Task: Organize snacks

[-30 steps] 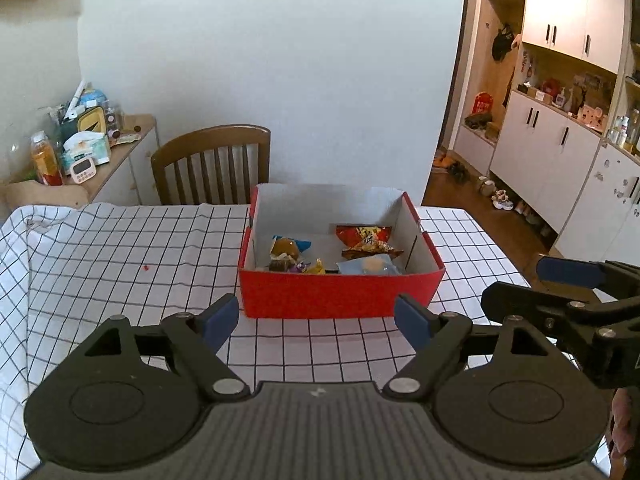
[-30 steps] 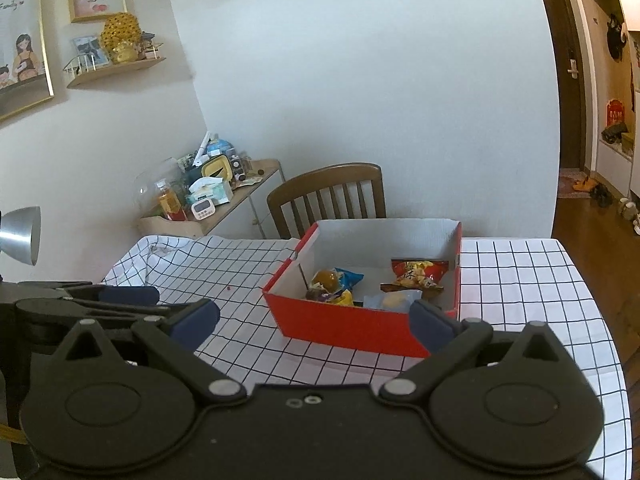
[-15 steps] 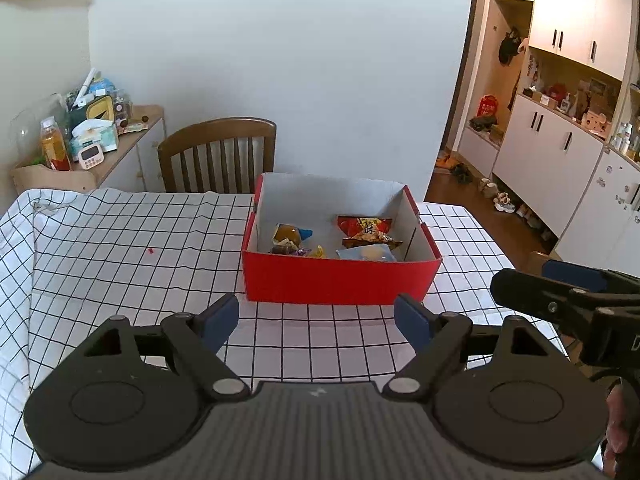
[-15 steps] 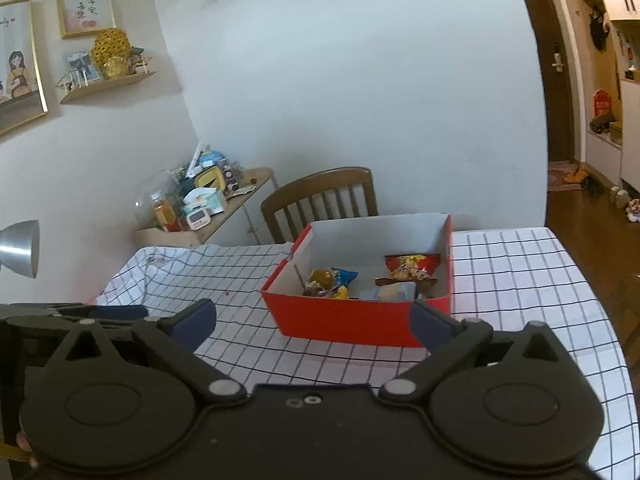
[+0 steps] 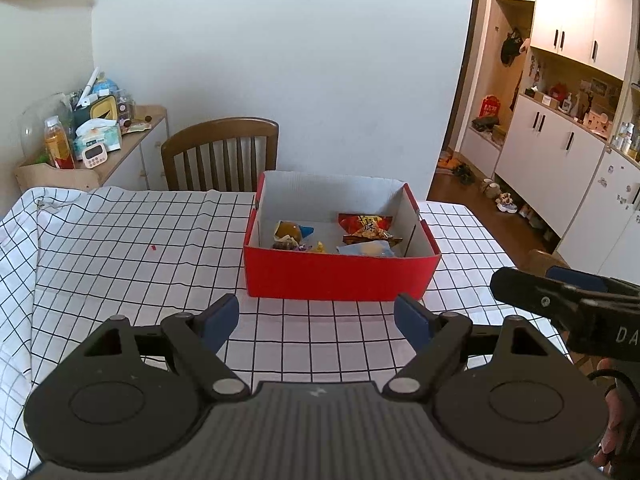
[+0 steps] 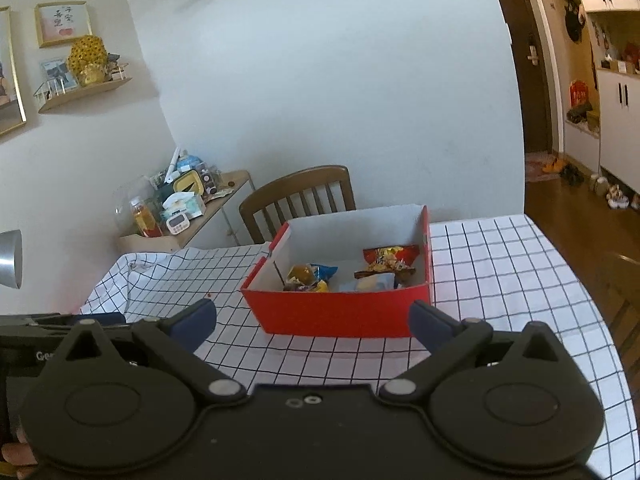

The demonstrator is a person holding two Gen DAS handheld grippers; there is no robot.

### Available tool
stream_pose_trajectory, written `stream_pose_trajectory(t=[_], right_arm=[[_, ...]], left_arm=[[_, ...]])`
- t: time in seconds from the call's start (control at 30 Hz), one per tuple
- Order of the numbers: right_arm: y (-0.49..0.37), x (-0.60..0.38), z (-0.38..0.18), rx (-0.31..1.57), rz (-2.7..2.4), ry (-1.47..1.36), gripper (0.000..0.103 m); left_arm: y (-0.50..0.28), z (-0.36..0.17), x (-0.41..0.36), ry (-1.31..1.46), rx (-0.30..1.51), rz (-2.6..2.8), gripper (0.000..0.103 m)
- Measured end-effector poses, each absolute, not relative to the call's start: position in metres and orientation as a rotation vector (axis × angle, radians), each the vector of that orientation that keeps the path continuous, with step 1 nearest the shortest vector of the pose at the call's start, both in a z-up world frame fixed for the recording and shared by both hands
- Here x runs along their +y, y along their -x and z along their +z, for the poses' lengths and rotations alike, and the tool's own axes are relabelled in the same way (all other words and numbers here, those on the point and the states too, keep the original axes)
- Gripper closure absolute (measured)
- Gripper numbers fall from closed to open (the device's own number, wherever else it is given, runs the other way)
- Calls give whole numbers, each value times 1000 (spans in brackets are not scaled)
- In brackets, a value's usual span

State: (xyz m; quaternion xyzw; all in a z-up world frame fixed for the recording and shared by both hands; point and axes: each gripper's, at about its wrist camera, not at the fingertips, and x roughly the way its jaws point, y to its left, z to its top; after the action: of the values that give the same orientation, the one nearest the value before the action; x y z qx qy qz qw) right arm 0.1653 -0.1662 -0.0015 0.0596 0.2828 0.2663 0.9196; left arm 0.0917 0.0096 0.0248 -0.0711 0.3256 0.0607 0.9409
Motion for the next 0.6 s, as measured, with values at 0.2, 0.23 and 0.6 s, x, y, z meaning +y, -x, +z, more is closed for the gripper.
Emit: stream_pose_trajectory(t=[0.2, 0.23, 0.6], right_arm=[[-161, -164, 1, 582, 541, -103, 0], [-161, -163, 1, 576, 540, -92, 0], [-157, -163, 7, 550, 534, -69, 0]], left_arm=[[-90, 26, 6, 140, 660, 118, 18], [-89, 27, 6, 139, 658, 117, 18], [-86, 30, 2, 140, 652, 109, 18]])
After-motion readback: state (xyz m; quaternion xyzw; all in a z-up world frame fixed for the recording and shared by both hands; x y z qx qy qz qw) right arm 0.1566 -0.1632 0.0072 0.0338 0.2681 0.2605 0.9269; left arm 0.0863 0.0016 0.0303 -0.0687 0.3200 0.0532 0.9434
